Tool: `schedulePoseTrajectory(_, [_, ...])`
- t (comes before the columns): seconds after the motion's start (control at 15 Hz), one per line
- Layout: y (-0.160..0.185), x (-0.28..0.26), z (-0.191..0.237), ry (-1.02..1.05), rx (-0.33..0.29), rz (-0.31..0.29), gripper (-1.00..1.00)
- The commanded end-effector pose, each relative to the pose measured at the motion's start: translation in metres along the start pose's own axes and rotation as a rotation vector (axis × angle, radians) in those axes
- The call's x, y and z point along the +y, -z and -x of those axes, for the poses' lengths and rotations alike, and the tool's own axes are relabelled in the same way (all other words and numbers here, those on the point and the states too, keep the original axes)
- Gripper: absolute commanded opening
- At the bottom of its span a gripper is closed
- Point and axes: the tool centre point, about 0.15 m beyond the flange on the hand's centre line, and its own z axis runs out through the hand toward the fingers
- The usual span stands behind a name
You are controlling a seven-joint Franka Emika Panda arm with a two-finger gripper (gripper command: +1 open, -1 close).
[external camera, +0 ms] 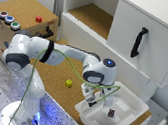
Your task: Go towards the purple block and pick it up
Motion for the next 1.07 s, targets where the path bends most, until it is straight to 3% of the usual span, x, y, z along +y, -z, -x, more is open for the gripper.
schedulePoseTrajectory(0.0, [-0.039,0.011,-0.034,-0.117,-0.018,-0.062,1.00])
schedulePoseTrajectory(0.33, [-0.062,0.021,-0.042,-0.203,-0.027,-0.103,1.00])
schedulePoseTrajectory(0.53, [-0.083,0.023,-0.038,-0.210,-0.038,-0.076,1.00])
schedulePoseTrajectory(1.0, [-0.097,0.017,-0.059,-0.230,-0.038,-0.052,1.00])
